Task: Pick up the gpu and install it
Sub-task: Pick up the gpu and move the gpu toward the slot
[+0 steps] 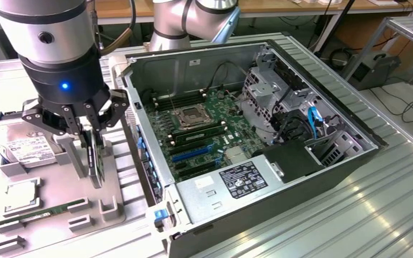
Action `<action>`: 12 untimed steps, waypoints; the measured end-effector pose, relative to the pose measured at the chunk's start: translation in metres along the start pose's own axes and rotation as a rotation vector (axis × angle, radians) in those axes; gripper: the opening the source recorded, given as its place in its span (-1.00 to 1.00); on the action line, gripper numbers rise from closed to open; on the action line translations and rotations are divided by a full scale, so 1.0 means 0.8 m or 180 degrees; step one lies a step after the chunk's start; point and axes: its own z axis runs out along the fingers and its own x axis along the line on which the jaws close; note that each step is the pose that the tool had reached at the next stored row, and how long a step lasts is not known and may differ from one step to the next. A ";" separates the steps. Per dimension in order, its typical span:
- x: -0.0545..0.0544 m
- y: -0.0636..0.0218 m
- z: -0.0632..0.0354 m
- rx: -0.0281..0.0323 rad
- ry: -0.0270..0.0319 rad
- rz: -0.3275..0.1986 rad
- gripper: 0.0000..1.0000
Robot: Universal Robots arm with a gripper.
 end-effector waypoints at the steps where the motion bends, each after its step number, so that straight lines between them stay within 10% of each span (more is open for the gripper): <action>1: 0.000 0.000 0.000 0.0000 0.0000 0.0000 -0.47; 12: 0.000 0.000 -0.004 0.0000 0.0000 0.0000 -0.47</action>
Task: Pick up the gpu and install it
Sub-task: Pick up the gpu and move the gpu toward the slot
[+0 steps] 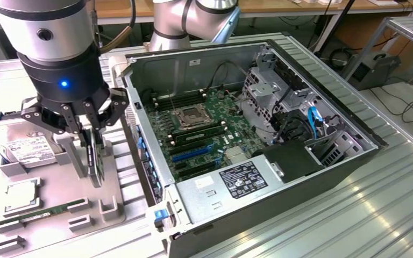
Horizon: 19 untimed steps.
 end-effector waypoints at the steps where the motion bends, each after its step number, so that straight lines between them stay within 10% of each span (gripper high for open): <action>1: 0.000 0.000 0.000 0.0000 0.0000 0.0000 -0.47; 19: 0.000 0.000 -0.008 0.0000 0.0000 0.0000 -0.47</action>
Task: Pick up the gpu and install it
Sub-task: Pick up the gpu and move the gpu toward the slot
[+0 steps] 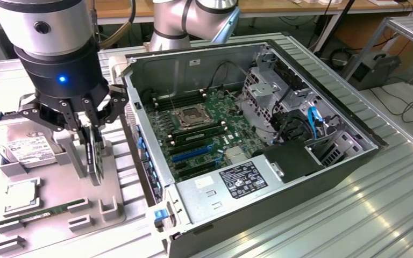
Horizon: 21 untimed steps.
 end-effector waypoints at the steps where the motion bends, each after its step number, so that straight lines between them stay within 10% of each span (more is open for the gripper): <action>1: 0.000 0.000 0.000 0.0000 0.0000 0.0000 -0.47; 21: 0.000 0.000 -0.005 0.0000 0.0000 0.0000 -0.47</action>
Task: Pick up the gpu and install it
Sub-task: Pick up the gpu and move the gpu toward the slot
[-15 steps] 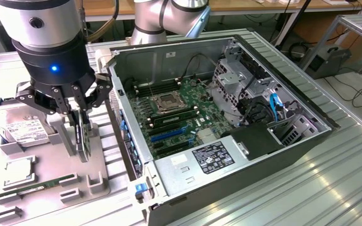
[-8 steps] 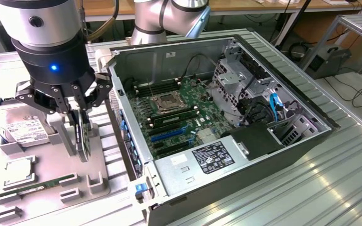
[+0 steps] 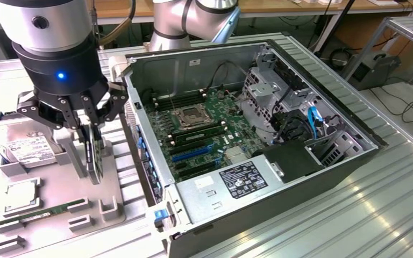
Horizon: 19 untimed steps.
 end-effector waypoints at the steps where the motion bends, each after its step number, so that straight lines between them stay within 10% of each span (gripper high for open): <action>1: 0.000 0.000 0.000 0.0000 0.0000 0.0000 -0.47; 19: 0.000 0.000 -0.005 0.0000 0.0000 0.0000 -0.47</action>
